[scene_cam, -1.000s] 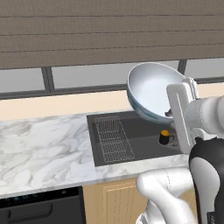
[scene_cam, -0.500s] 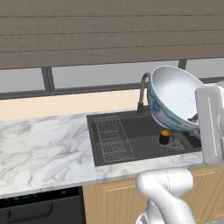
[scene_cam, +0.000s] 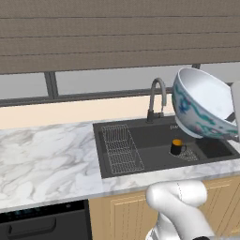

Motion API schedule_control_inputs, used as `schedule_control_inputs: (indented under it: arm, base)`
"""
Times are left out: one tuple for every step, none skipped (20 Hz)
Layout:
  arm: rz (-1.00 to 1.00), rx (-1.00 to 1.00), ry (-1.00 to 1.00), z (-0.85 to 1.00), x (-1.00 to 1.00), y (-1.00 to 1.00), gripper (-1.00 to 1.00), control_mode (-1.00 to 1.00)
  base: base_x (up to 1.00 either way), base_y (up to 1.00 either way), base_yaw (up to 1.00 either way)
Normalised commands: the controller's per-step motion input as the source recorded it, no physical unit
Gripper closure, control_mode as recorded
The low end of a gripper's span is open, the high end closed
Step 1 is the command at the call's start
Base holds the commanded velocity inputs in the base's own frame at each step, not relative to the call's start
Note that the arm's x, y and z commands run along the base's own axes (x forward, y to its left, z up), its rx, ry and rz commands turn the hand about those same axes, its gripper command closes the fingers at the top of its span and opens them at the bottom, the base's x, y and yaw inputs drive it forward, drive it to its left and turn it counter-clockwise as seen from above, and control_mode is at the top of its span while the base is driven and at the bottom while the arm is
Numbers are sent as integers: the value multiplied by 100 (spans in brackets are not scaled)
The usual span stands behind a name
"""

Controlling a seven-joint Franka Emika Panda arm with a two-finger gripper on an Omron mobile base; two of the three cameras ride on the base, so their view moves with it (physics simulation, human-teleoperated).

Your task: Pick the mug and place it in the sink. Pick the bowl and place it in the open cabinet and then close the cabinet.

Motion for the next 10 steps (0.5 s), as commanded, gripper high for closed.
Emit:
schedule_control_inputs:
  arm:
    - [0, 1, 21, 55, -13, 0, 100, -100]
    - [0, 0, 18, 44, -14, 0, 100, -100]
    - [0, 0, 10, 22, -16, 0, 100, -100]
    - [0, 0, 6, 0, -22, 0, 100, -100]
    - [0, -5, 4, 0, -20, 12, 100, -100]
    - [0, 0, 0, 0, 0, 0, 100, 100]
    - [0, 0, 0, 0, 0, 0, 100, 100]
    - [0, 0, 0, 0, 0, 0, 100, 100]
    - [0, 0, 0, 0, 0, 0, 100, 100]
    - [0, 0, 0, 0, 0, 0, 100, 100]
  base:
    - [0, 0, 0]
    - [0, 0, 0]
    - [0, 0, 0]
    - [0, 0, 0]
    - [0, 0, 0]
    - [-21, 1, 0]
    - [-29, 0, 0]
    - [-42, 4, 0]
    - [-53, 8, 0]
    - [-64, 16, 0]
